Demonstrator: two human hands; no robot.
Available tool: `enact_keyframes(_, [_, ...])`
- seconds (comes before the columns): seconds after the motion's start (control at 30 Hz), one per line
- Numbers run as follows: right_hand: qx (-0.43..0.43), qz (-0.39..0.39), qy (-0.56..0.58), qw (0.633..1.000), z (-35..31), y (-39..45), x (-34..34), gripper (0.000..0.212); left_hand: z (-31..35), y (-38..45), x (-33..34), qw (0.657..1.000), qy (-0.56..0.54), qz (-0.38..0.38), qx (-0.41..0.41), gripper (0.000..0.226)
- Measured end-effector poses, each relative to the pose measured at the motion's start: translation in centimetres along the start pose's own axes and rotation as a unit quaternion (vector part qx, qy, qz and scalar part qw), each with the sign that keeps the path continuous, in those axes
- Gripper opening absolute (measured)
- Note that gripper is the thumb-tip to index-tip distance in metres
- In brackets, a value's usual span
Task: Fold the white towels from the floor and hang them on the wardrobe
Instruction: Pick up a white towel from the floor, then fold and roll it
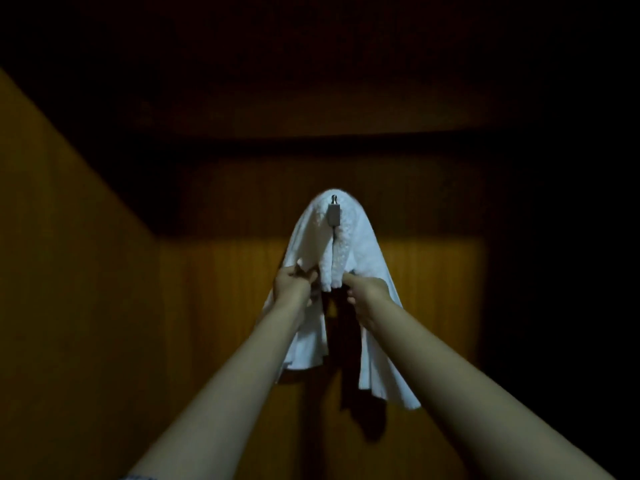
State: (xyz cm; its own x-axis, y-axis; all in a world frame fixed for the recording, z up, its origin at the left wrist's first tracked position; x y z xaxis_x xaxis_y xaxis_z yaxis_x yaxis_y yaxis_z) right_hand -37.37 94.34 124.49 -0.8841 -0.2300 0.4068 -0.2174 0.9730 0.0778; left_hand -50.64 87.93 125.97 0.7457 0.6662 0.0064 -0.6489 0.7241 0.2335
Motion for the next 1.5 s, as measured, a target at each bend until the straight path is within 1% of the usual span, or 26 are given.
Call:
enact_keyframes(0.03, [0.017, -0.009, 0.021, 1.0, 0.7, -0.5, -0.3, 0.039, -0.1, -1.2, -0.3, 1.0, -0.003, -0.016, -0.014, 0.015])
enact_keyframes(0.07, [0.029, -0.005, 0.03, 0.999, 1.2, -1.6, -0.8, 0.036, -0.6, -2.1, -0.8, 0.999, 0.0, -0.029, -0.024, 0.026])
enact_keyframes(0.1, [0.043, -0.005, 0.028, 0.999, 1.7, -2.7, -1.5, 0.029, -1.0, -3.8, -1.8, 0.998, 0.027, -0.03, -0.038, 0.032])
enact_keyframes(0.17, [0.056, -0.017, 0.034, 0.998, 2.5, -5.5, -2.2, 0.014, -2.0, -6.7, -3.1, 0.995, 0.065, -0.061, -0.05, 0.028])
enact_keyframes(0.23, [0.069, -0.042, 0.038, 0.996, 3.3, -8.4, -2.4, 0.012, -2.5, -9.9, -4.1, 0.989, 0.097, -0.102, -0.046, 0.017])
enact_keyframes(0.3, [0.083, -0.086, 0.018, 0.993, 4.6, -11.4, -2.3, 0.015, -3.1, -13.0, -5.2, 0.978, 0.152, -0.138, -0.032, 0.011])
enact_keyframes(0.37, [0.083, -0.125, -0.018, 0.989, 6.0, -14.5, -2.6, 0.015, -3.9, -16.3, -6.4, 0.96, 0.214, -0.18, -0.009, 0.011])
enact_keyframes(0.47, [0.081, -0.194, -0.102, 0.972, 8.8, -19.4, -3.1, 0.018, -6.7, -21.2, -8.5, 0.919, 0.303, -0.251, 0.017, 0.01])
enact_keyframes(0.53, [0.092, -0.232, -0.154, 0.956, 11.7, -22.6, -3.5, 0.019, -9.8, -24.3, -10.6, 0.901, 0.338, -0.272, 0.015, 0.01])
enact_keyframes(0.6, [0.113, -0.267, -0.2, 0.936, 15.5, -25.8, -4.0, 0.018, -13.5, -27.5, -13.3, 0.884, 0.378, -0.273, 0.0, 0.012])
enact_keyframes(0.67, [0.136, -0.308, -0.247, 0.909, 19.6, -29.1, -4.0, 0.019, -17.5, -30.9, -16.4, 0.871, 0.412, -0.266, -0.032, 0.011])
enact_keyframes(0.77, [0.174, -0.366, -0.295, 0.865, 26.1, -34.5, -4.0, 0.02, -23.5, -36.6, -21.6, 0.865, 0.43, -0.238, -0.1, 0.009])
enact_keyframes(0.87, [0.198, -0.419, -0.324, 0.825, 32.2, -40.4, -3.6, 0.019, -28.6, -43.1, -27.1, 0.858, 0.442, -0.203, -0.163, 0.012])
enact_keyframes(0.97, [0.234, -0.445, -0.335, 0.797, 37.4, -46.8, -3.3, 0.022, -32.8, -50.9, -32.4, 0.861, 0.42, -0.18, -0.222, 0.017])
enact_keyframes(1.03, [0.259, -0.448, -0.337, 0.786, 40.2, -50.9, -3.4, 0.023, -35.6, -56.5, -36.2, 0.845, 0.428, -0.155, -0.28, 0.019])
enact_keyframes(1.1, [0.283, -0.454, -0.337, 0.775, 42.7, -54.9, -3.5, 0.021, -38.2, -62.2, -39.5, 0.831, 0.409, -0.132, -0.354, 0.019])
enact_keyframes(1.23, [0.321, -0.451, -0.327, 0.766, 47.3, -62.7, -3.5, 0.018, -42.2, -73.1, -44.8, 0.815, 0.37, -0.08, -0.438, 0.011])
enact_keyframes(1.3, [0.355, -0.43, -0.315, 0.768, 49.9, -66.7, -3.9, 0.018, -44.1, -78.5, -47.3, 0.809, 0.352, -0.037, -0.469, 0.008])
enact_keyframes(1.4, [0.397, -0.39, -0.308, 0.772, 54.2, -72.4, -5.3, 0.017, -47.3, -86.2, -50.3, 0.799, 0.32, 0.024, -0.509, 0.02])
enact_keyframes(1.5, [0.447, -0.331, -0.294, 0.778, 59.6, -78.3, -7.2, 0.013, -51.4, -92.9, -53.3, 0.783, 0.287, 0.069, -0.548, 0.015])
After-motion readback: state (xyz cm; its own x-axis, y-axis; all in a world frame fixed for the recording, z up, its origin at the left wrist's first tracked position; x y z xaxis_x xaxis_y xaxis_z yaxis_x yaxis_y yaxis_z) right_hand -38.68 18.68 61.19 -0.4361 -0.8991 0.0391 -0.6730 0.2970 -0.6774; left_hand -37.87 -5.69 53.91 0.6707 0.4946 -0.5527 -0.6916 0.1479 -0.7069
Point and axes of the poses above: each hand's wrist, its own y-axis towards the middle knuckle, its own x-axis out of the palm, z = x × y, the point moved 9 cm from there along y, towards the middle knuckle, and after that the axes turned 15 degrees about y, right-handed, at the moved point
